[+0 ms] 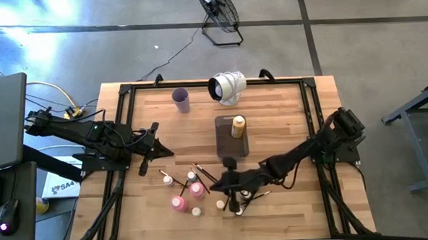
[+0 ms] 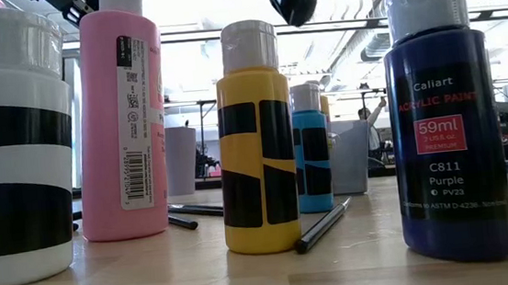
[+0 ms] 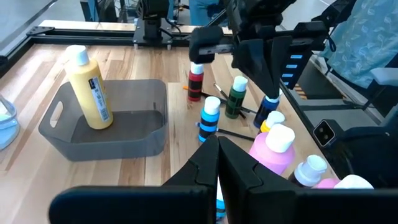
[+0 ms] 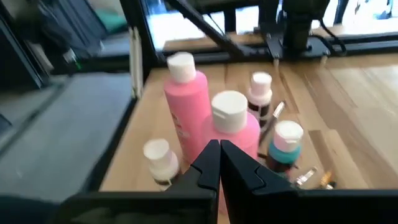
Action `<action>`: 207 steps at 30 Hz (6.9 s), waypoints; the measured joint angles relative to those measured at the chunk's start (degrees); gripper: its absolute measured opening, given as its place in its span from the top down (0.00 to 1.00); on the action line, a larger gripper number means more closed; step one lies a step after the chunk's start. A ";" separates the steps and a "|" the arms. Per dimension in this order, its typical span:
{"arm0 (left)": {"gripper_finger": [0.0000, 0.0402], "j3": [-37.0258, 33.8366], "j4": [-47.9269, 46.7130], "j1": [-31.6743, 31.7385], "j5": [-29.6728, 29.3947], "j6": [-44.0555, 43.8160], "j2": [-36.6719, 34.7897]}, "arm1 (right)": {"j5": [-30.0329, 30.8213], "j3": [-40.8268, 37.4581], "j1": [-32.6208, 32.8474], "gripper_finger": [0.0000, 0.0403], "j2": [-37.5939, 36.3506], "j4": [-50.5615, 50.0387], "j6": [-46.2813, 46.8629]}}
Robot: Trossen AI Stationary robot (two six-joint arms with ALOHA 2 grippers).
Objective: Pick & Place Paint Supplies
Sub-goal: Put the top pink paint bottle into the black bin
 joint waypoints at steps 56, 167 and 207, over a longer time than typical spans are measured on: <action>0.99 0.04 8.64 -0.02 19.40 -8.18 16.88 | -8.98 2.27 -3.49 0.99 -0.22 -5.96 -6.69; 0.99 0.02 25.38 -6.34 18.07 -6.46 42.03 | -8.94 2.24 -3.49 0.99 -0.26 -5.92 -9.71; 0.99 0.00 18.19 -6.34 14.83 -6.36 35.54 | -10.90 2.24 -3.86 0.93 -0.20 -7.18 -6.21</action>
